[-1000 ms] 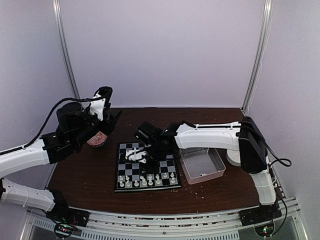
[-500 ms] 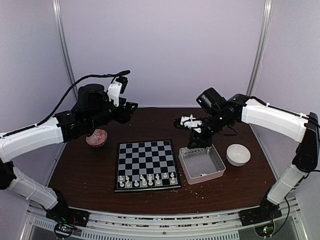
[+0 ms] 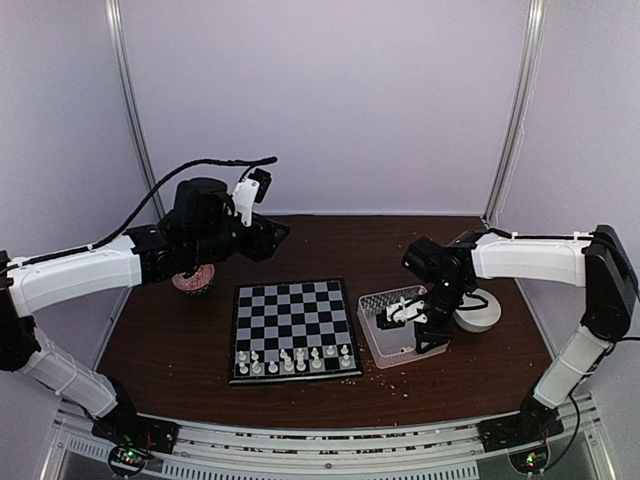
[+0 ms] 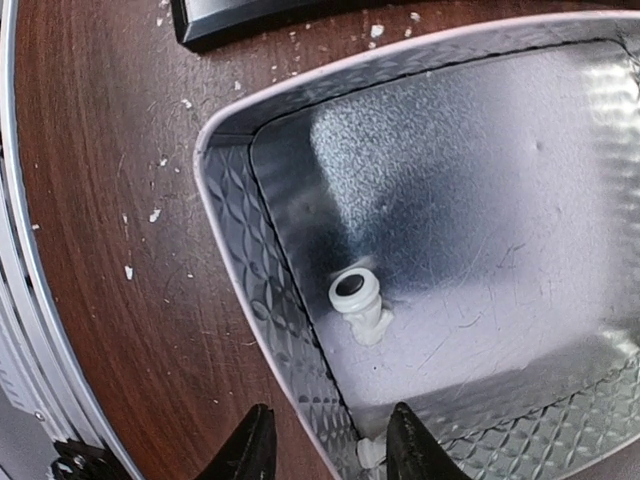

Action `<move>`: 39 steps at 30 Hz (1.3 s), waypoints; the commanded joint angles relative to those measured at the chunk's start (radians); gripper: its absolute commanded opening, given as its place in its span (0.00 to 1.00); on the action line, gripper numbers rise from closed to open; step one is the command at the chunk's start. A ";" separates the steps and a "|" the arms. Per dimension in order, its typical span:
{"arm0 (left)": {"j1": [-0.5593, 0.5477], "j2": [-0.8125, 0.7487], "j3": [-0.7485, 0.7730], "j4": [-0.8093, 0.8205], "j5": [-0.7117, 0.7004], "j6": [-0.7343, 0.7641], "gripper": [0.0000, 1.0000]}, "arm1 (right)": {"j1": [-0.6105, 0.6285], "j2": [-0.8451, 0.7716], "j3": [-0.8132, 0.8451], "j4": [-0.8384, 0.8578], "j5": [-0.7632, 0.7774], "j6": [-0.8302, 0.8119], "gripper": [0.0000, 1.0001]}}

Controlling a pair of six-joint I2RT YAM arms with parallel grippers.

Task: Set up the chess pieces on the board
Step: Move the storage box to the corner of the board.

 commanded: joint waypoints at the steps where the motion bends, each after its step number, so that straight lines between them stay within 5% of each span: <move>1: 0.005 -0.027 -0.042 0.042 0.009 -0.026 0.54 | 0.005 0.063 0.026 0.012 -0.007 -0.026 0.29; 7: 0.006 -0.030 -0.052 0.049 -0.001 -0.012 0.54 | 0.021 0.066 0.049 -0.040 -0.005 -0.027 0.03; 22: 0.006 0.000 -0.057 0.079 0.015 -0.003 0.54 | 0.095 -0.069 0.104 -0.202 -0.143 -0.071 0.00; 32: 0.006 0.032 -0.054 0.075 0.063 -0.015 0.53 | 0.113 0.093 0.117 -0.382 -0.315 -0.138 0.00; 39: 0.006 0.033 -0.062 0.079 0.065 -0.016 0.53 | 0.196 0.072 -0.072 -0.233 -0.227 -0.055 0.06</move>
